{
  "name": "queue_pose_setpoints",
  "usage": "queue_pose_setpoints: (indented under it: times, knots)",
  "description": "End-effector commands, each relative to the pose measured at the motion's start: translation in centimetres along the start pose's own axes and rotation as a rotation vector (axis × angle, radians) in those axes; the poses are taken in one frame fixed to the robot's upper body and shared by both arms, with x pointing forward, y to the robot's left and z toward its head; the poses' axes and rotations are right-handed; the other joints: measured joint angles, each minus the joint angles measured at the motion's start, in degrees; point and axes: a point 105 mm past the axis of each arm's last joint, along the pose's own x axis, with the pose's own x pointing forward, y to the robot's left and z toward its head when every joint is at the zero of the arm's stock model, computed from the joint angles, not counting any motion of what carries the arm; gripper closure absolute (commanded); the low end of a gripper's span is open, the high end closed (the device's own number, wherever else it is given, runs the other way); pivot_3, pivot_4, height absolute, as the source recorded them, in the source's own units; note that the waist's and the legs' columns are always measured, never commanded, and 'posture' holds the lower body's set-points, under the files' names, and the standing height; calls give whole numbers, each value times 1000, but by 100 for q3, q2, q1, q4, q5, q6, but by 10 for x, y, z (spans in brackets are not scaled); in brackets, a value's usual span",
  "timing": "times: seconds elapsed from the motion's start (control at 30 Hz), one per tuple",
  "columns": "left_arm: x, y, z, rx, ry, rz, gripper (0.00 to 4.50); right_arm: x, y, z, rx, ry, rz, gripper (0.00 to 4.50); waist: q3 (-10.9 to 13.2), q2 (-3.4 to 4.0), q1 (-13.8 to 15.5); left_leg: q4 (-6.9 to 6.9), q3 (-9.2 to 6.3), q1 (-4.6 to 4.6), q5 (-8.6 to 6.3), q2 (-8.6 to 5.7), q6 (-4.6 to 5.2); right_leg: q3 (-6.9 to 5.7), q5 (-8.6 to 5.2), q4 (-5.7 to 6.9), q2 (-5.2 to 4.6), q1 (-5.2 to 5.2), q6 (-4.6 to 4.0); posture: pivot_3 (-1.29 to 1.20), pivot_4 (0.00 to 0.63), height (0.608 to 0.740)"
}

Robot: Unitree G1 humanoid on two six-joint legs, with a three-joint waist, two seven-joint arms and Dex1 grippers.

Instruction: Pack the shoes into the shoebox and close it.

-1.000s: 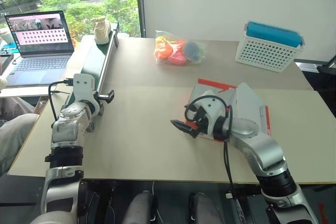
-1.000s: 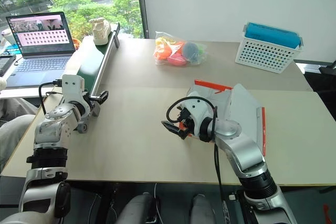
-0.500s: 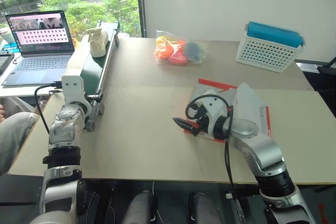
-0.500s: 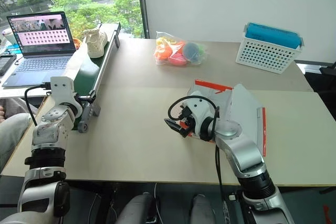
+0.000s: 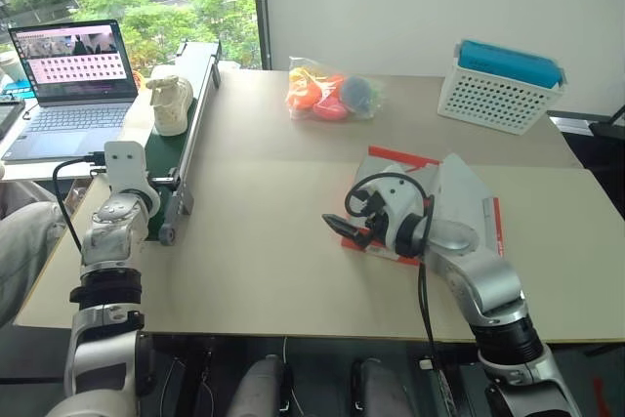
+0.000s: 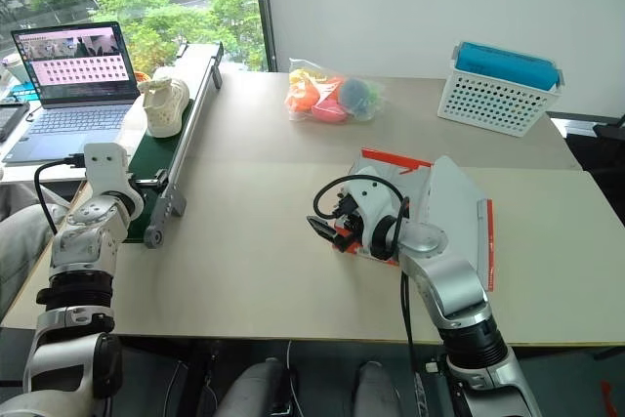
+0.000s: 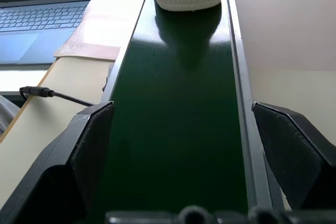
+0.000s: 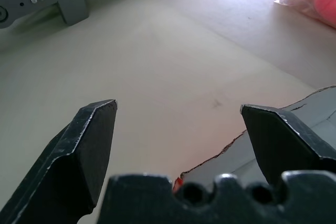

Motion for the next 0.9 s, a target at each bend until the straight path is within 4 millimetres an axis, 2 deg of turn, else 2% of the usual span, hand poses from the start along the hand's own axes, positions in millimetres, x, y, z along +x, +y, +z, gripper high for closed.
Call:
queue_pose_setpoints:
  times: [0.03,0.57,0.7,0.8,0.83,0.9]
  knots:
    - [0,6,20,5,-68,13,0,-4,-2,15,-23,-59,-12,74,0,0,0,0,0,0,0,0,0,0,0,0,0,0,0,0,150,699]
    - [4,0,14,0,-38,-12,0,-6,-3,18,-14,-77,-30,74,0,0,-4,0,1,0,0,0,-1,0,0,1,0,-1,0,0,150,699]
    - [5,-8,20,-147,-41,-51,0,-8,-7,21,-16,-85,-40,74,0,-1,12,0,0,0,0,0,-1,0,0,1,0,-1,0,0,150,699]
    - [5,-12,29,-163,-65,-73,766,-10,-10,24,-18,-95,-49,0,0,-2,24,1,-2,0,0,-1,-1,-2,0,1,-1,2,0,0,150,699]
    - [5,-14,30,-163,-67,-78,1169,-10,-11,25,-18,-99,-52,0,0,-1,26,2,-2,0,0,-1,-1,-2,0,1,-1,2,0,0,150,699]
    - [4,-16,32,-176,-73,-89,1551,-11,-12,27,-20,-104,-57,0,0,-1,22,2,-2,0,0,-2,-1,-2,0,2,-2,3,0,0,150,699]
